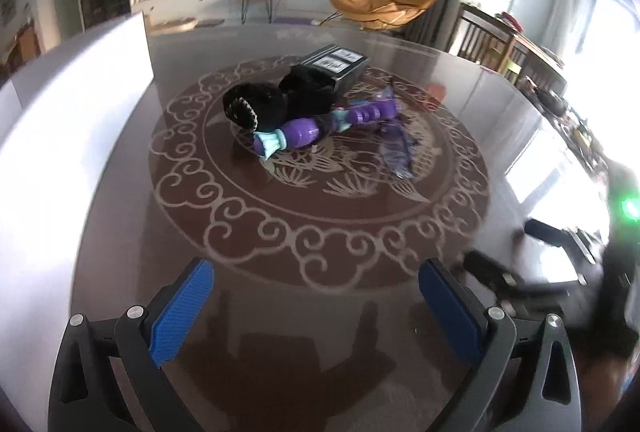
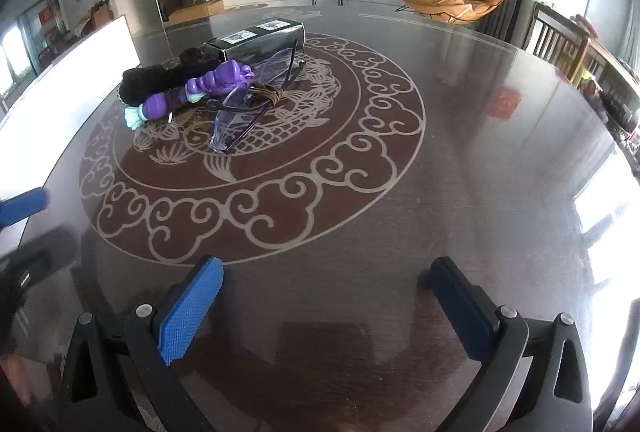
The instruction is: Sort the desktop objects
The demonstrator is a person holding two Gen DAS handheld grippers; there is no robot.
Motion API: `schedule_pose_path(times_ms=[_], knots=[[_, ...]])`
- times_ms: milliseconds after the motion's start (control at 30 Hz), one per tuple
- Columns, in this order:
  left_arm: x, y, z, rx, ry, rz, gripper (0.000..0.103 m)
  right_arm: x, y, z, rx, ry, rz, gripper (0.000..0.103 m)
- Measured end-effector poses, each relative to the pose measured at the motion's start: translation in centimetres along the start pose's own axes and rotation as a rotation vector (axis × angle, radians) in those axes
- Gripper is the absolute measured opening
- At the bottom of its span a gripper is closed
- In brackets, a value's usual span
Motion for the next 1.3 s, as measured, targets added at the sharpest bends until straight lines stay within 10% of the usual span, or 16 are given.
schedule_pose_path(times_ms=[433,1300], knots=[[2.0,1.6,-0.4,0.077,-0.121,0.017,0.103,-0.3,0.2,0.2,-0.001,0.000,0.001,0.103],[2.0,1.7,-0.7,0.089,-0.110,0.004,0.103,-0.4,0.3,0.3,-0.001,0.000,0.000,0.103]])
Point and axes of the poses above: each gripper's, at about its wrist camera, not at the fingertips, and x roughly the way its jaws point, z to its left, y to its underside, the point moved 5 cm from there along x, roughly the way its jaws point, and after that the axes turned 10 degrees about -x, right-handed, at the moved point
